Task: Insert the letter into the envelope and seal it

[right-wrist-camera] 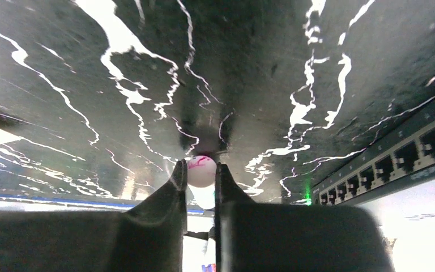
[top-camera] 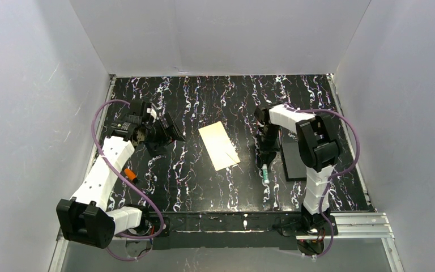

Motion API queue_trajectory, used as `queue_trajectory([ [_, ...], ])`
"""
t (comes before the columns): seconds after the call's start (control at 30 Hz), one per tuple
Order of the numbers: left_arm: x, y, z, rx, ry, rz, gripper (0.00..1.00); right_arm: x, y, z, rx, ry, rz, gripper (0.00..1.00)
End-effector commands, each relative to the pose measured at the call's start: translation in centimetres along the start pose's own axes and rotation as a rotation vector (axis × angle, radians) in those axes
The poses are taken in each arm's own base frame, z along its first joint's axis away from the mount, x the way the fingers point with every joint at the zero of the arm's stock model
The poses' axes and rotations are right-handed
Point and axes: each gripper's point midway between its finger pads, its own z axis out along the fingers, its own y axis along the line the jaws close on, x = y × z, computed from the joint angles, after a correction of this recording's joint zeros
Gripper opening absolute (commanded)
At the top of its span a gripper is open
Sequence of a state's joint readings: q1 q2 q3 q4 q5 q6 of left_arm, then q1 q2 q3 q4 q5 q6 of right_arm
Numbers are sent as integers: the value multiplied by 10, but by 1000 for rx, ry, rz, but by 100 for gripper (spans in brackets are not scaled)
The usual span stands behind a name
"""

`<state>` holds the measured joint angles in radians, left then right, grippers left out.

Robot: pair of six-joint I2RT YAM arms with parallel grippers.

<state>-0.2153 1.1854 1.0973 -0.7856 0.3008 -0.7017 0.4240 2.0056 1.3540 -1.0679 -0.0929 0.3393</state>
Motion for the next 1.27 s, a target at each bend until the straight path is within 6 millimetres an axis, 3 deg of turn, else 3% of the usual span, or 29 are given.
queue_trajectory([
  [0.0,-7,-3,-15,-14,-34,55,90,-39,1,-5,19,-147,-38,30],
  [0.1,-12,5,-25,-65,-79,50,92,-43,2,-18,16,-203,-46,49],
  [0.2,-18,12,-41,-113,-153,59,97,-48,7,-44,-7,-289,-49,61],
  [0.37,-20,19,-71,-195,-161,134,98,-58,9,-110,-25,-540,-20,78],
  [0.47,-28,28,-94,-261,-245,162,98,-59,-9,-156,19,-770,57,85],
  [0.6,-42,28,-134,-260,-432,216,98,-47,-52,-212,143,-1082,195,98],
  [0.7,-50,32,-160,-282,-550,236,98,-30,-77,-248,214,-1229,271,99],
  [0.93,-51,44,-215,-329,-736,224,98,16,-111,-320,271,-1491,387,99],
  [1.1,-46,48,-228,-327,-776,212,98,37,-123,-344,282,-1564,439,99],
  [1.23,-43,48,-231,-315,-789,204,98,39,-121,-348,269,-1570,433,99],
])
